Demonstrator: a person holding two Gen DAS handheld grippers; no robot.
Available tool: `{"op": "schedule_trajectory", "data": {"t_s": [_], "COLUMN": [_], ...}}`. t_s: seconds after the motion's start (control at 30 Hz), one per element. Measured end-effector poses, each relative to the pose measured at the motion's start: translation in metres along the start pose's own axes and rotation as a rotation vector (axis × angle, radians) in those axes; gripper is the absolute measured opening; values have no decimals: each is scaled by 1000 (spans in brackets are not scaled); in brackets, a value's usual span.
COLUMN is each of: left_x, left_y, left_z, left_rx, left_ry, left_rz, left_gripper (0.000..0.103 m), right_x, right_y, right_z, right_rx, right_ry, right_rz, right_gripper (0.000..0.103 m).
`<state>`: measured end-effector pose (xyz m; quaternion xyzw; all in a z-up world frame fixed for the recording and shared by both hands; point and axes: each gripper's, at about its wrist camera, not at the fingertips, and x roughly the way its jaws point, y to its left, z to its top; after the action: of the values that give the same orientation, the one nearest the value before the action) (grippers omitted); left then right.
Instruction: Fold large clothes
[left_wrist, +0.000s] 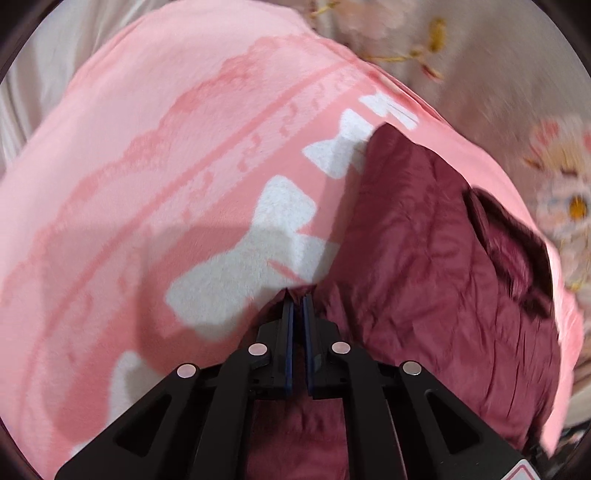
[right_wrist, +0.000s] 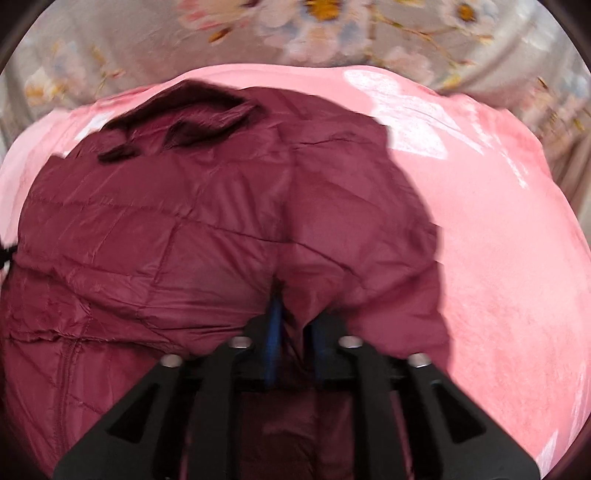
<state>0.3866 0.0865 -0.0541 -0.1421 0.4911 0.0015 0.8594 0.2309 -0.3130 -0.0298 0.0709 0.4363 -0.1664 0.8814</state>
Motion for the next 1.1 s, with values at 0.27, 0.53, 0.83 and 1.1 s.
{"op": "schedule_trajectory", "data": {"t_s": [0.27, 0.53, 0.83, 1.1], "left_x": [-77, -16, 11, 10], "left_y": [-66, -141, -132, -136], "left_z": [-1, -32, -73, -94], "left_rx": [193, 345, 385, 440], "left_ry": [-114, 20, -23, -152], "left_rz": [-84, -66, -25, 29], "left_gripper": [6, 7, 8, 8], "right_x": [-55, 4, 18, 16], "right_y": [36, 124, 136, 141], "right_z": [32, 31, -9, -19], "right_rx": [-2, -122, -180, -220], "right_ry": [-144, -12, -8, -67], "right_rz": [181, 291, 265, 224], "right_gripper": [43, 11, 10, 9]}}
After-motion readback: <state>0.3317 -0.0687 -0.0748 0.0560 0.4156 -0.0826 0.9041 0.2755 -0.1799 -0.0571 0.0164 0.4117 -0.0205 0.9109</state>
